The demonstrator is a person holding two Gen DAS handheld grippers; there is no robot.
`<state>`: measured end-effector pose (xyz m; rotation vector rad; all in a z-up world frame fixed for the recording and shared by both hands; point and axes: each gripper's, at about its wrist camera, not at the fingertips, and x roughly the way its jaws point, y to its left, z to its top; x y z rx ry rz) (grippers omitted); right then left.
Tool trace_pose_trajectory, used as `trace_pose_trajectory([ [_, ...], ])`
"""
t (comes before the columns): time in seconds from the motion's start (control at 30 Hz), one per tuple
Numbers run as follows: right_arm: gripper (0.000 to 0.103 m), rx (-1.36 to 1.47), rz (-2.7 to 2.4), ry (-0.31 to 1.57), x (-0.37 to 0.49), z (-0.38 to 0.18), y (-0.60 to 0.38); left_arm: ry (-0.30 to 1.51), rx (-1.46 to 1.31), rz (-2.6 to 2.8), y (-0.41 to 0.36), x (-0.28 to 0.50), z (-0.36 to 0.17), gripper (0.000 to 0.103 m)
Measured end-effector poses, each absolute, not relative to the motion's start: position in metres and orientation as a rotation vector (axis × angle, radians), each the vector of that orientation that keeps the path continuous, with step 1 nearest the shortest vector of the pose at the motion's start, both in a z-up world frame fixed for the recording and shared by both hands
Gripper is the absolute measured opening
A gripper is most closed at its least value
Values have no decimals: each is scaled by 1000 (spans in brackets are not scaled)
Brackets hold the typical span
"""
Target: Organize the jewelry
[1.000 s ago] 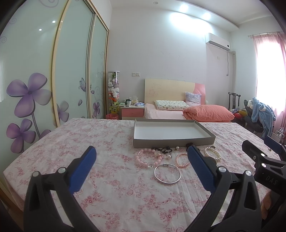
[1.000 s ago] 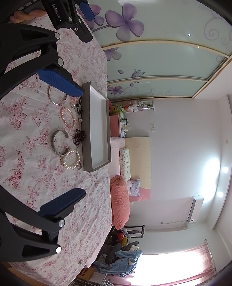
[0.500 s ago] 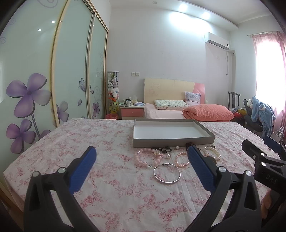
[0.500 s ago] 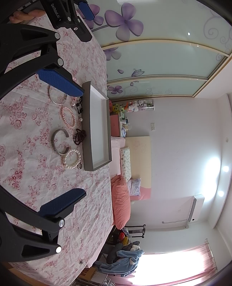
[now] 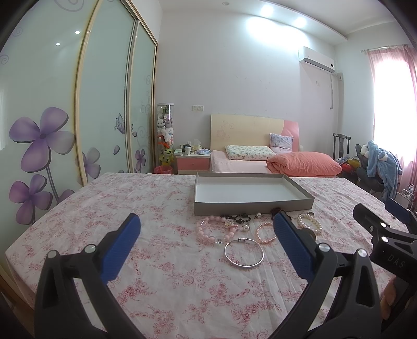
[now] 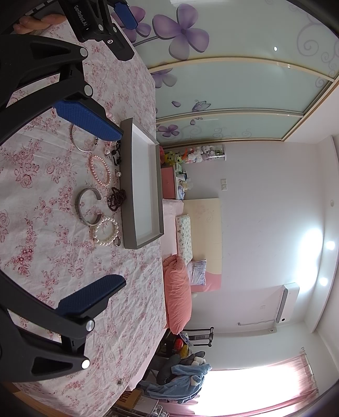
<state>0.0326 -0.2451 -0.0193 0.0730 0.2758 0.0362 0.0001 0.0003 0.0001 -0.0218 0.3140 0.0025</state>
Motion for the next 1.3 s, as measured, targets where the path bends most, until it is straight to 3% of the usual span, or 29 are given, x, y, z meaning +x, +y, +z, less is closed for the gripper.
trace_pose_trajectory([
  [0.9,101,82,39,334,49,-32,-246,359,-22,-3,1,17,-8,99],
  [1.3,98,93,53,770,129,-76,-250,631,-72,-51,6,79,-37,99],
])
